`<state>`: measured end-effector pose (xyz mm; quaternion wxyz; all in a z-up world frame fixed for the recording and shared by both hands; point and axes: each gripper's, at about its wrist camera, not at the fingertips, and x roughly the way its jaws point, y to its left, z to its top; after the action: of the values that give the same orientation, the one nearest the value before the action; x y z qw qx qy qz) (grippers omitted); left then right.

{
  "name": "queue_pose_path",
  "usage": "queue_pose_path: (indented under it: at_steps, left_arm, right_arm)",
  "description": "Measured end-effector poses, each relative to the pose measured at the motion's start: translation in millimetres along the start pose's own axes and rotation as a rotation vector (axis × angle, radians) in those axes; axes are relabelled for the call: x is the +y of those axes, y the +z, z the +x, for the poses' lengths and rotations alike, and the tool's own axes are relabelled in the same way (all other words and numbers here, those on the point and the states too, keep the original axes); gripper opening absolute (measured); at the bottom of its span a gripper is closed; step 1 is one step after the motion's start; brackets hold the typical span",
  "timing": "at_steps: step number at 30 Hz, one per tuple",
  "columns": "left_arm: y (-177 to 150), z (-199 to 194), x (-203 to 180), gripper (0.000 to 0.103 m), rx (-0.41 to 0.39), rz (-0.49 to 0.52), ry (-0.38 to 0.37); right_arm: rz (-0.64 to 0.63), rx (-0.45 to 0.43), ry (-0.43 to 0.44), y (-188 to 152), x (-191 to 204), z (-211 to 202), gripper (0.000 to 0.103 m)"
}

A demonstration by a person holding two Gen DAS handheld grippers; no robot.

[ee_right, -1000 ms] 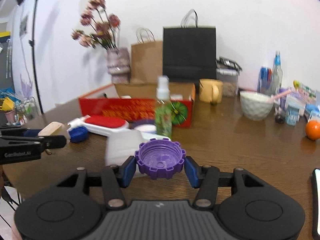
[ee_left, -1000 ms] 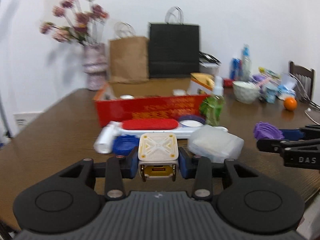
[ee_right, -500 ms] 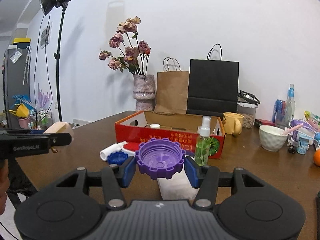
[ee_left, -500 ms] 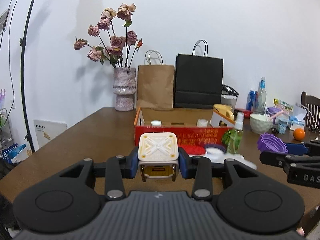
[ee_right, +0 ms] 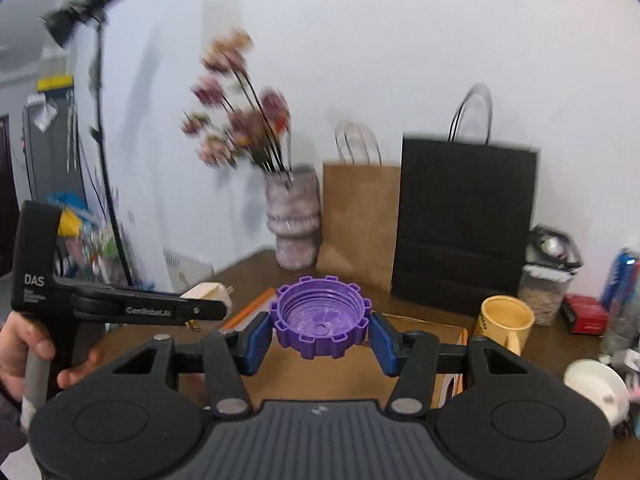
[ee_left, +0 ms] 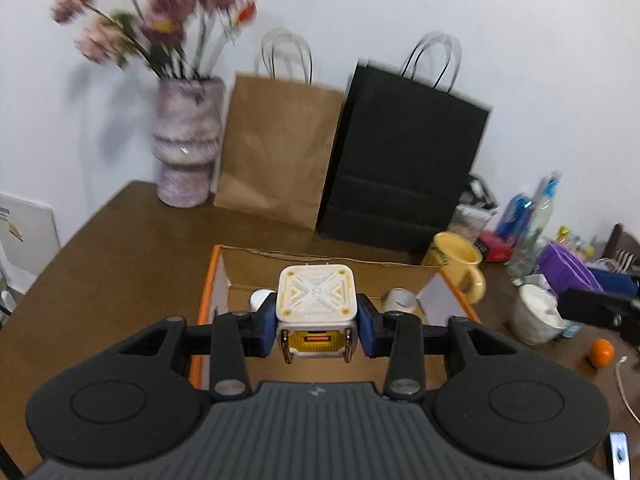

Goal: Organize rigid objects
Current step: 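Lower the cream cube into the red box with the left tool while the right releases the purple cap, then withdraw both open tools from the red box back toward the table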

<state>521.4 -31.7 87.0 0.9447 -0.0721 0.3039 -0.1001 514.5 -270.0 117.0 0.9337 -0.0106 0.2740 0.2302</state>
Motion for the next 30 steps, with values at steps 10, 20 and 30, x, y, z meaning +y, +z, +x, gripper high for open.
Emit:
queue_pose_path:
  at_steps: [10,20,30]
  left_arm:
    - [4.2,190.3,-24.8,0.040,0.249,0.067,0.134]
    - [5.4,198.3,-23.6,0.060,0.234,0.122,0.147]
    - [28.6,63.3,-28.4,0.085,0.069,0.174,0.148]
  right_arm:
    - [-0.046,0.408,-0.071,-6.7,-52.2,221.8,0.052]
    - [-0.028,0.456,-0.060,-15.7,-61.7,256.2,0.063]
    - [-0.040,0.289,-0.095,20.5,-46.1,123.2,0.076]
